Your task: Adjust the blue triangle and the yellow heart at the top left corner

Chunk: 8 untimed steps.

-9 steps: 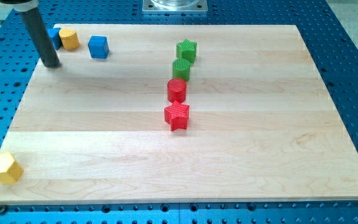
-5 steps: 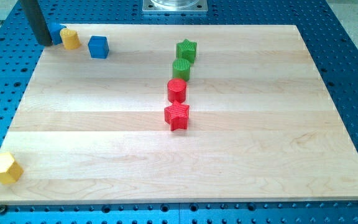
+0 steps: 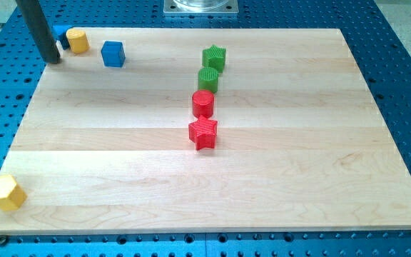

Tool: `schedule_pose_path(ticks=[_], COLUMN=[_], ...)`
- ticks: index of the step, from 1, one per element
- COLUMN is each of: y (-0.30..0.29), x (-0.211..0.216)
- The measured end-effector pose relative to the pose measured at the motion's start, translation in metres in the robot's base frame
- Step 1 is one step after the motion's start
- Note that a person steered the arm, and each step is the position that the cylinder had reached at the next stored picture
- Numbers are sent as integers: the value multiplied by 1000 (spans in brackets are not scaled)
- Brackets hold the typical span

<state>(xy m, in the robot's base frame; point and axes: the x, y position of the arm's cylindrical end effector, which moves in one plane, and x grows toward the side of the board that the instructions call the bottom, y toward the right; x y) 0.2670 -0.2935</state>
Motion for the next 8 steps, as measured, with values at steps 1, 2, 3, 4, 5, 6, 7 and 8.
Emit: schedule_pose_path(ticks=[1, 2, 3, 4, 5, 6, 7, 8], y=[18, 19, 59, 74, 34, 80, 70, 90], x=[-19, -12, 8, 19, 23, 12, 29, 79])
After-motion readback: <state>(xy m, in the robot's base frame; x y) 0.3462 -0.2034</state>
